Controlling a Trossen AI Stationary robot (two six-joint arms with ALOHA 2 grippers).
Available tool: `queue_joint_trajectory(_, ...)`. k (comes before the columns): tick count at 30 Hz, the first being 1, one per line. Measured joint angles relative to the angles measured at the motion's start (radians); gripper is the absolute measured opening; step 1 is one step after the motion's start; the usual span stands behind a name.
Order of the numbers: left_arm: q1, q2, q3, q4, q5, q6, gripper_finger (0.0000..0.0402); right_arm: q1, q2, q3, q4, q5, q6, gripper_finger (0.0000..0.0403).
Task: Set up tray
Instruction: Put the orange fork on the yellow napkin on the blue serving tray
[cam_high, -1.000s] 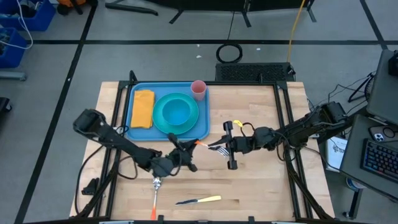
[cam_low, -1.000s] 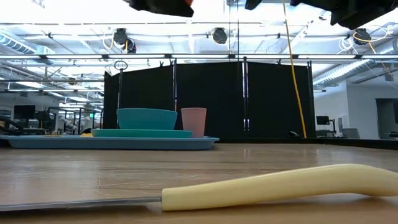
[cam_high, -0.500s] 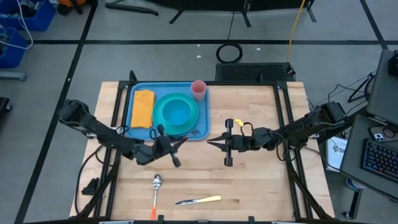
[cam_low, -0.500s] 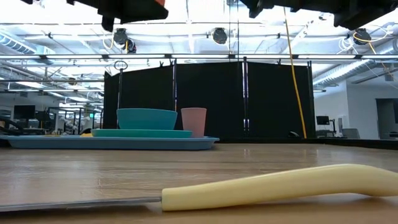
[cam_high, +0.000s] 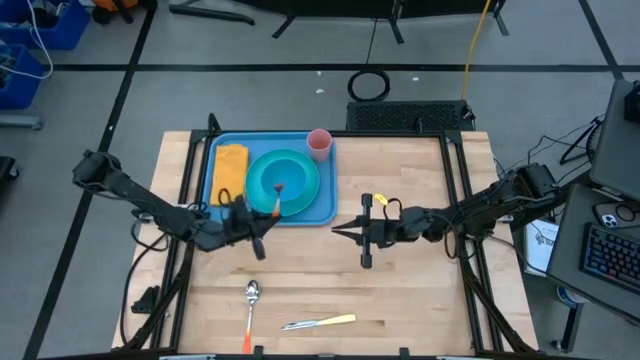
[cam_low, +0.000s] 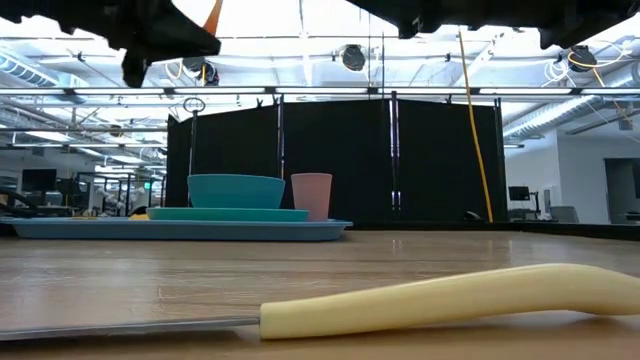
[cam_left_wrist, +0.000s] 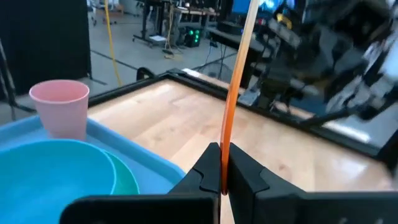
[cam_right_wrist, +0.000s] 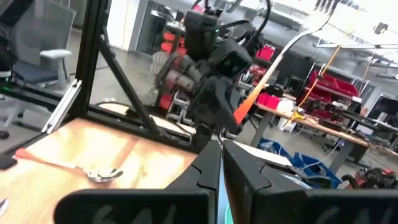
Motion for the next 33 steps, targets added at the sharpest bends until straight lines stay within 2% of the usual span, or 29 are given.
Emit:
queue_joint_trajectory(5, 0.000, -0.129, -0.098, -0.001, 0.009, -0.103, 0.0007, 0.000, 0.000, 0.000, -0.051, 0.000, -0.002, 0.0007)
queue_joint_trajectory(9, 0.020, -0.240, -0.186, -0.004, 0.003, -0.252, 0.0007, 0.000, -0.001, -0.001, -0.091, -0.001, -0.007, 0.0006)
queue_joint_trajectory(12, 0.038, -0.324, -0.231, -0.026, 0.040, -0.349, 0.0007, 0.000, -0.001, -0.001, -0.121, -0.003, -0.009, 0.0006)
queue_joint_trajectory(18, 0.069, -0.481, -0.257, -0.237, 0.082, -0.509, 0.0007, 0.000, -0.001, -0.001, -0.158, -0.005, -0.012, 0.0006)
queue_joint_trajectory(33, 0.129, -0.751, -0.257, -0.732, 0.140, -0.866, 0.0007, -0.020, 0.000, 0.000, -0.168, -0.008, -0.039, 0.0006)
